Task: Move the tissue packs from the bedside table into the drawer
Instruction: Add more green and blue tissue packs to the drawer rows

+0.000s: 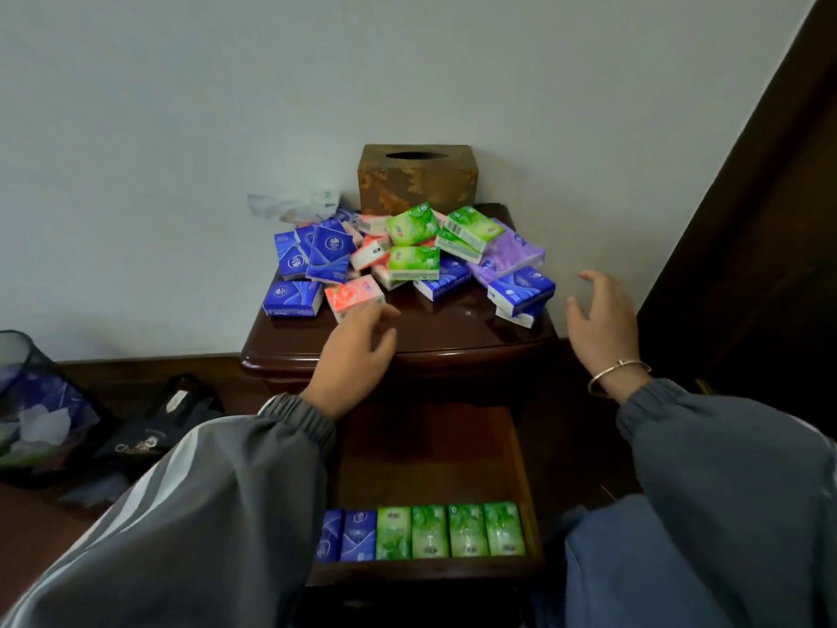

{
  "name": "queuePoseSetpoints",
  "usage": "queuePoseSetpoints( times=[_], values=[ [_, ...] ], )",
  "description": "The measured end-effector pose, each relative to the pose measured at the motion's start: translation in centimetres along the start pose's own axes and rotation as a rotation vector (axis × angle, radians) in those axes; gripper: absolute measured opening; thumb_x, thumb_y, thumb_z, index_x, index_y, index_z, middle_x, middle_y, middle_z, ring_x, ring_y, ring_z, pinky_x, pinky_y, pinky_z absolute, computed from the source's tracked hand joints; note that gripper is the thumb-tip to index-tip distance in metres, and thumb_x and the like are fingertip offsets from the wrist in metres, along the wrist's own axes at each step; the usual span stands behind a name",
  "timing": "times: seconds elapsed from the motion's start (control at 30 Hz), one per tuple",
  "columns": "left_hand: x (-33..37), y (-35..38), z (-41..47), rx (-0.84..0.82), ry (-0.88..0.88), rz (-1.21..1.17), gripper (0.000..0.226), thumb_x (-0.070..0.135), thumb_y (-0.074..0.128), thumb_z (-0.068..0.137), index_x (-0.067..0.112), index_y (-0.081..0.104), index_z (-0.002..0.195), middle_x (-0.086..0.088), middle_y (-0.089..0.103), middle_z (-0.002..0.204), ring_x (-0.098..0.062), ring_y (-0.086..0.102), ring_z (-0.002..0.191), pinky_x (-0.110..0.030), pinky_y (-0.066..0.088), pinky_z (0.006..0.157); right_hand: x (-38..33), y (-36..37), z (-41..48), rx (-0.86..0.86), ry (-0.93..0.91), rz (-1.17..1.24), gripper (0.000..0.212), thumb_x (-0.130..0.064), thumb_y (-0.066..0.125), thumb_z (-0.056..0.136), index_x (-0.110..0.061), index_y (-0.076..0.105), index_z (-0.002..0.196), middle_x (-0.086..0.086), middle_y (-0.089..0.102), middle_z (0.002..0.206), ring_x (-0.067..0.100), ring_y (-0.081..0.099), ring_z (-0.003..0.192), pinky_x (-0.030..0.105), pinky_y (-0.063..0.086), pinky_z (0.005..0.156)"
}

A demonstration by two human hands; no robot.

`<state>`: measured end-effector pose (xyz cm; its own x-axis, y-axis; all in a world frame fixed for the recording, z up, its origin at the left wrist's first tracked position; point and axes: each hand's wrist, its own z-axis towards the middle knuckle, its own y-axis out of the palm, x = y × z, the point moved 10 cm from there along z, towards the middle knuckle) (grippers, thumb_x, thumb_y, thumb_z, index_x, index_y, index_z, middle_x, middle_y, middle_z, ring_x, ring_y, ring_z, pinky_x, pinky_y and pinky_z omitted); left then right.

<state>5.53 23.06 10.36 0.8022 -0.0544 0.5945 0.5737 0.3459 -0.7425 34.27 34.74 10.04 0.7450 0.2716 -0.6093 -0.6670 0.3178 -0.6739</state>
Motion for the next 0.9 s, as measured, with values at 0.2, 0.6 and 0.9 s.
queuePoseSetpoints(
  times=[0.2, 0.6, 0.9],
  values=[
    [7.0, 8.1, 5.8, -0.179, 0.064, 0.043, 0.062, 0.037, 0.065, 0.085, 0.009, 0.043, 0.136, -0.011, 0.048, 0.133, -0.025, 0.045, 0.125, -0.042, 0.037, 0.106, 3.9, 7.1, -2.1, -0.388, 0.203, 0.064, 0.036, -0.021, 0.042, 0.097, -0.002, 0.046, 0.128, 0.024, 0.053, 0.130, 0.039, 0.049, 0.119, 0.038, 0.039, 0.094],
    [10.4, 15.3, 12.0, -0.297, -0.040, 0.553, 0.083, 0.066, 0.063, 0.072, 0.010, 0.044, 0.131, -0.012, 0.047, 0.136, -0.034, 0.040, 0.129, -0.049, 0.034, 0.103, 6.2, 9.1, -3.8, -0.374, 0.492, 0.537, 0.039, -0.027, 0.039, 0.098, -0.016, 0.047, 0.135, 0.010, 0.054, 0.134, 0.028, 0.050, 0.121, 0.035, 0.041, 0.097],
    [11.1, 15.6, 10.0, -0.153, 0.146, 0.718, 0.076, 0.052, 0.061, 0.081, 0.017, 0.032, 0.141, -0.014, 0.029, 0.147, -0.034, 0.024, 0.137, -0.051, 0.026, 0.107, 6.2, 9.4, -3.9, -0.354, 0.455, 0.533, 0.042, -0.028, 0.036, 0.099, -0.015, 0.042, 0.139, 0.009, 0.051, 0.137, 0.025, 0.046, 0.127, 0.026, 0.034, 0.096]
  ],
)
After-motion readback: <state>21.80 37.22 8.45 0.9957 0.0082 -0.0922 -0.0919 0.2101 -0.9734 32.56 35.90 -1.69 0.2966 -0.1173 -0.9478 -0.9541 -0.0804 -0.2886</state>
